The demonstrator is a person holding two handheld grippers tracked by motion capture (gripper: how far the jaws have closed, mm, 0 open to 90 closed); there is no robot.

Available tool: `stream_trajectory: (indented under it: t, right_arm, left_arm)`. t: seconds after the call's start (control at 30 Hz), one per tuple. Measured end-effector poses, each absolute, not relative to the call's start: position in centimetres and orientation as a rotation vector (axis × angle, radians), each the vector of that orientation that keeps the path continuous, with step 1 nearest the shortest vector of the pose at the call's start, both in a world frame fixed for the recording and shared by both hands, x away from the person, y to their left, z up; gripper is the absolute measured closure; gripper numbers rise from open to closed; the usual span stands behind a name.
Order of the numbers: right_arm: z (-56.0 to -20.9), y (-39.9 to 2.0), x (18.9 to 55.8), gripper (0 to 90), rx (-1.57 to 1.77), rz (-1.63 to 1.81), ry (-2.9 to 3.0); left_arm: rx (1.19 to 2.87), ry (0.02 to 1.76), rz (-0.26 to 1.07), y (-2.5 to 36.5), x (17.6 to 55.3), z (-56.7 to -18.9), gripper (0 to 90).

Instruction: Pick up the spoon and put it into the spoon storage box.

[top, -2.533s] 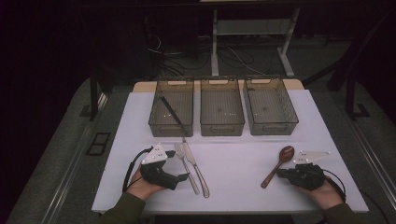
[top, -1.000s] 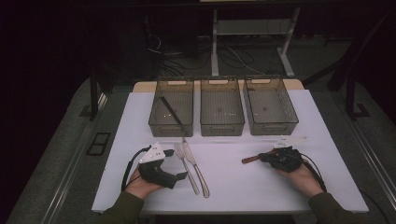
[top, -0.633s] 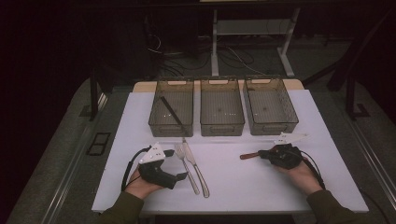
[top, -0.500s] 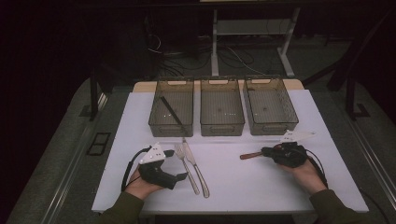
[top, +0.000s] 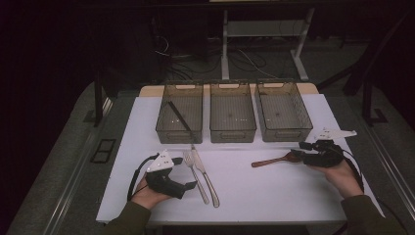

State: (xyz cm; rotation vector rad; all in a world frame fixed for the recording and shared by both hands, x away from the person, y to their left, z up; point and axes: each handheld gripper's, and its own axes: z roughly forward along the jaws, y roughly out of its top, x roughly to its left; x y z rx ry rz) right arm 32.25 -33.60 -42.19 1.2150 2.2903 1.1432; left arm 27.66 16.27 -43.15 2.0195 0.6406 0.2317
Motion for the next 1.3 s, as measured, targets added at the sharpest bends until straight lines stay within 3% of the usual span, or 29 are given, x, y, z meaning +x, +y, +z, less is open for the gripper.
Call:
stream_trajectory:
  t: [0.3,1.3]
  right_arm:
    - [-43.0,-36.2,33.8,48.1,1.311,1.134,2.271]
    - [-44.8,-35.1,33.8,53.8,1.240,1.025,2.461]
  left_arm:
    - [2.020,0.642,0.232,16.1,27.7,-43.2,2.9]
    - [2.023,0.640,0.235,16.3,27.6,-43.1,3.2]
